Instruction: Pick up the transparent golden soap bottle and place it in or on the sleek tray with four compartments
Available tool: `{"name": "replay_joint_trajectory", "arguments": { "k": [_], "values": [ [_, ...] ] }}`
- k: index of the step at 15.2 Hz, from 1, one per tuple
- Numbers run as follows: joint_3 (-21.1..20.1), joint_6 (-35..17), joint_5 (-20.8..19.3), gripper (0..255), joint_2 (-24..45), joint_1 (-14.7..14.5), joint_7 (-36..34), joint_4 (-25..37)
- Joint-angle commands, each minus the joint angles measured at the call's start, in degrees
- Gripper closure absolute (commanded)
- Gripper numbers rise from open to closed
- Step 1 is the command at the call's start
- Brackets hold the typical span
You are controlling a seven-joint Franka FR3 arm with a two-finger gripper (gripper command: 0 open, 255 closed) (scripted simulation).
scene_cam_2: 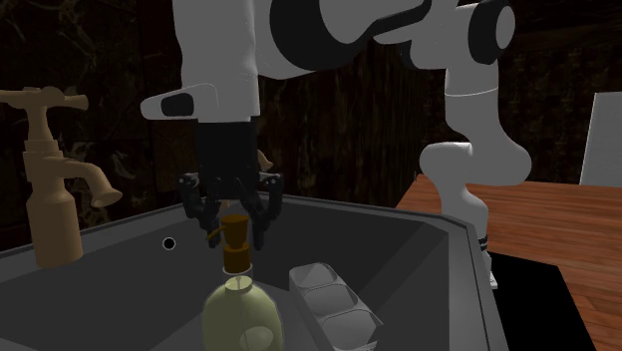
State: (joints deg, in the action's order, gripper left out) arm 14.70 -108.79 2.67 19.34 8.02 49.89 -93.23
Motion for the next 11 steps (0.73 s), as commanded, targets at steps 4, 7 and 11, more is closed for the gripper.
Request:
{"name": "replay_joint_trajectory", "arguments": {
  "k": [4,7,11],
  "values": [
    [0.0,0.0,0.0,255,0.0,0.0,0.0,0.0],
    [0.0,0.0,0.0,255,0.0,0.0,0.0,0.0],
    [0.0,1.4,-0.1,255,-0.4,0.0,0.0,1.1]
  ]
}}
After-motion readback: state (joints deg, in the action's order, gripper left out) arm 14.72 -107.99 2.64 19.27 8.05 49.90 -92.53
